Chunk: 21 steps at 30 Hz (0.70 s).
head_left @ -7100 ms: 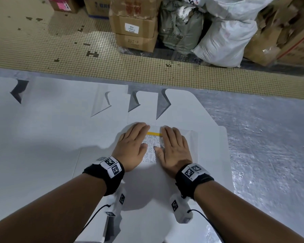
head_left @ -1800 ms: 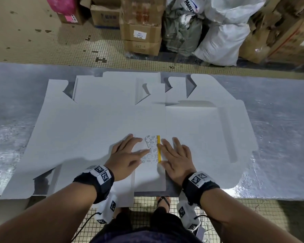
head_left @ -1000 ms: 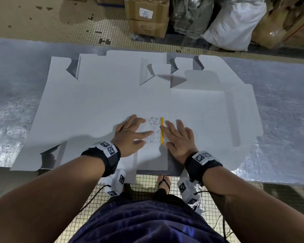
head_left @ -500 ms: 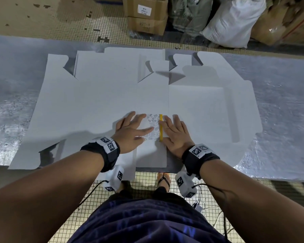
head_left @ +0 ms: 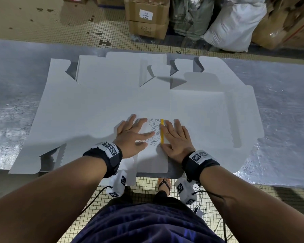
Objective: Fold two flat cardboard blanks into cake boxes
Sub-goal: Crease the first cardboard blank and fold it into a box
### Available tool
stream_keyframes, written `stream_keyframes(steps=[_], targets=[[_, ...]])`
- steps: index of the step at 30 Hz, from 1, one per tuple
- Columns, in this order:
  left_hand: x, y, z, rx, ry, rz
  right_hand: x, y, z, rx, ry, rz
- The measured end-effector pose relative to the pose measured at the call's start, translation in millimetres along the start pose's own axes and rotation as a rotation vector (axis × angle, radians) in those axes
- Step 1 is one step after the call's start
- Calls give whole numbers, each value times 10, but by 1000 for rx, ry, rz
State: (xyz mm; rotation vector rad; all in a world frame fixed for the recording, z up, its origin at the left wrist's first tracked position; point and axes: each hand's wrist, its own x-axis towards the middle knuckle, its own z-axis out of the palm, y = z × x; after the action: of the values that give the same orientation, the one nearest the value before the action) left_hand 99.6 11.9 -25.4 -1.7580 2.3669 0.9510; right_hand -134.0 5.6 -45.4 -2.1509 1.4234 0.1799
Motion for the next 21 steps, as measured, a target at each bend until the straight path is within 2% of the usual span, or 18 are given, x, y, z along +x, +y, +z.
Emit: stream_keyframes(steps=[10, 15, 21], targets=[[30, 2, -36, -18, -70, -23, -9, 23, -50, 50, -24, -17], [6, -12, -28, -25, -25, 1, -13, -11, -86, 39, -42, -1], [39, -19, -60, -59, -47, -5, -21, 62, -163, 65, -62, -42]])
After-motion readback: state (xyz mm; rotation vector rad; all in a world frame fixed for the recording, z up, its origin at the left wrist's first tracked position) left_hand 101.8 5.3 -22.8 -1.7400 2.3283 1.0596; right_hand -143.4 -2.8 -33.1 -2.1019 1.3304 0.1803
